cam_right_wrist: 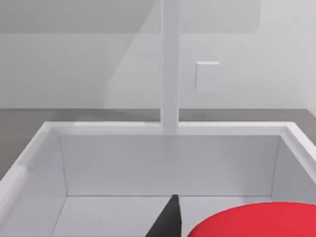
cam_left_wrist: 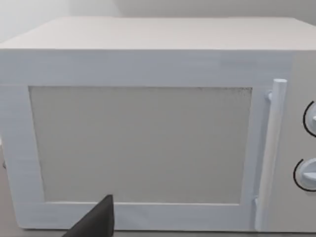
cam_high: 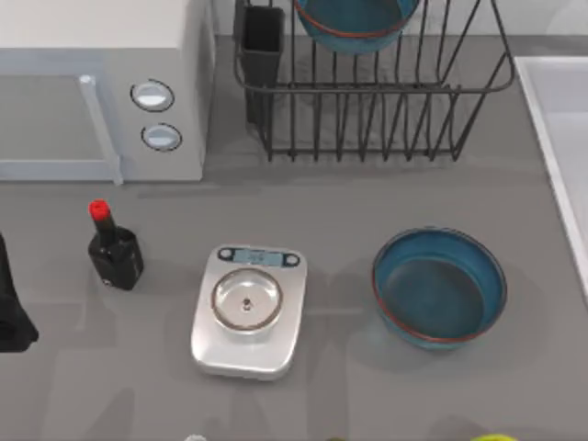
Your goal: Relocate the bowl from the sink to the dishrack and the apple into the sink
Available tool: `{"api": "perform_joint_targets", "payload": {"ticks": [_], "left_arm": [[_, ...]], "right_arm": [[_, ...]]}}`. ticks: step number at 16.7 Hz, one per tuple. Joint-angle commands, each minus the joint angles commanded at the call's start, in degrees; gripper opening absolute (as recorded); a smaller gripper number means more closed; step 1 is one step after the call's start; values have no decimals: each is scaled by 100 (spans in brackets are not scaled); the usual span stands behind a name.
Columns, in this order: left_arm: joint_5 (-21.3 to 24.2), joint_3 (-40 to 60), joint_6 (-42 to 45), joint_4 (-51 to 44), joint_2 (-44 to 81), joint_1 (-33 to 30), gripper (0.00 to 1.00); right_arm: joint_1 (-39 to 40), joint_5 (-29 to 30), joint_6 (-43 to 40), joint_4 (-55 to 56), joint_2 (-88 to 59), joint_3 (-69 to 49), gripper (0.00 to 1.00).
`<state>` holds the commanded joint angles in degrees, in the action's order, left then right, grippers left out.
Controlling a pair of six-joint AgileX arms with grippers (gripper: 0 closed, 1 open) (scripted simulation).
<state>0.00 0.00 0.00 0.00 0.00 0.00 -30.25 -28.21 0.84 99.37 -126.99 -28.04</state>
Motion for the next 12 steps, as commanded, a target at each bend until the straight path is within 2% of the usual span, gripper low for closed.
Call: {"api": "perform_joint_targets", "payload": {"ticks": [12], "left_arm": [[0,0,0,0,0,0,100]], "right_arm": [[0,0,0,0,0,0,98]]}}
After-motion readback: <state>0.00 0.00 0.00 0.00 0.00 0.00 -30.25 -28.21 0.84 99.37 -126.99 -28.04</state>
